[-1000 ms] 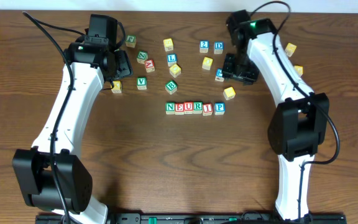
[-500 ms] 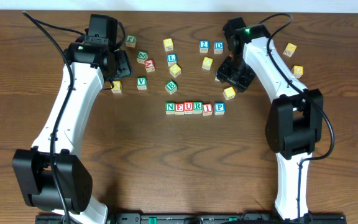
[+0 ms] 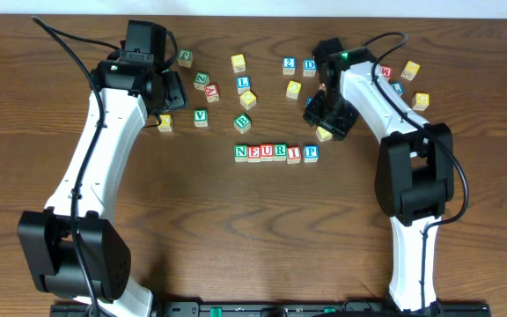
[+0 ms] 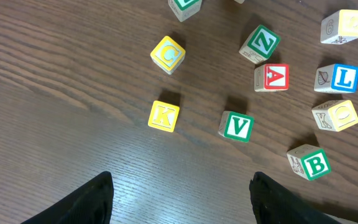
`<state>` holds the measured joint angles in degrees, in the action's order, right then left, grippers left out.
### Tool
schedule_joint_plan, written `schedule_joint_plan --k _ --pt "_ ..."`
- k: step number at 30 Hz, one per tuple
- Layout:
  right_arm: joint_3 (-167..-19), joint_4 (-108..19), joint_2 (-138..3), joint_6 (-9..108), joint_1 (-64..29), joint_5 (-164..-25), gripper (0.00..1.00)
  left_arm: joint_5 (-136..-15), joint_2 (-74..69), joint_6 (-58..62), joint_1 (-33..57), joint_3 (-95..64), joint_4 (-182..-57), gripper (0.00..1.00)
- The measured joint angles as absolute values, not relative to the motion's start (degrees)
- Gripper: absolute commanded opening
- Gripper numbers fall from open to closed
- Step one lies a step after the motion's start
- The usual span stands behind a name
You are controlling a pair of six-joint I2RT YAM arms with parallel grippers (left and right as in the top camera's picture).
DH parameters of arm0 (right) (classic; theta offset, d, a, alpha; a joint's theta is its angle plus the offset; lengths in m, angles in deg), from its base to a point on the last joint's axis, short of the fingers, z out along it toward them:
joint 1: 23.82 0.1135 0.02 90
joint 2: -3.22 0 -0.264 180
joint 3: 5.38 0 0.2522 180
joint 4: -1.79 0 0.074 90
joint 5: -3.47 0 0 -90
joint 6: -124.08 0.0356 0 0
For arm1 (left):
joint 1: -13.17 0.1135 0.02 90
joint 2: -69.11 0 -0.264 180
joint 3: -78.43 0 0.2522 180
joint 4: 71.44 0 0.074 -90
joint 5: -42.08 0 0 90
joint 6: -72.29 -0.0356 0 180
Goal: Spell out NEURIPS
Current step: 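Close the right gripper on the yellow S block and lift it, then carry the S block forward toward the right end of the row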
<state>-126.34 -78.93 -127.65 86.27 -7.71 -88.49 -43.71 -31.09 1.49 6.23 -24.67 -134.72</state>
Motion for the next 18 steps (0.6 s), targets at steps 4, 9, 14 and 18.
schedule_joint_plan --k 4,9,14,18 --pt "-126.2 -78.5 -127.6 85.7 -7.7 -88.5 0.53 -43.7 -31.1 1.5 6.2 -24.7 -134.7 0.69" --pt "-126.2 -78.5 -127.6 82.5 -7.7 -88.5 0.45 -43.7 -31.1 1.5 6.2 -24.7 -134.7 0.7" --pt "-126.2 -78.5 -127.6 78.7 -7.7 -88.5 0.41 -43.7 -31.1 1.5 6.2 -24.7 -134.7 0.7" --pt "-126.2 -78.5 -127.6 76.4 -7.7 -88.5 0.4 -43.7 -31.1 1.5 6.2 -24.7 -134.7 0.69"
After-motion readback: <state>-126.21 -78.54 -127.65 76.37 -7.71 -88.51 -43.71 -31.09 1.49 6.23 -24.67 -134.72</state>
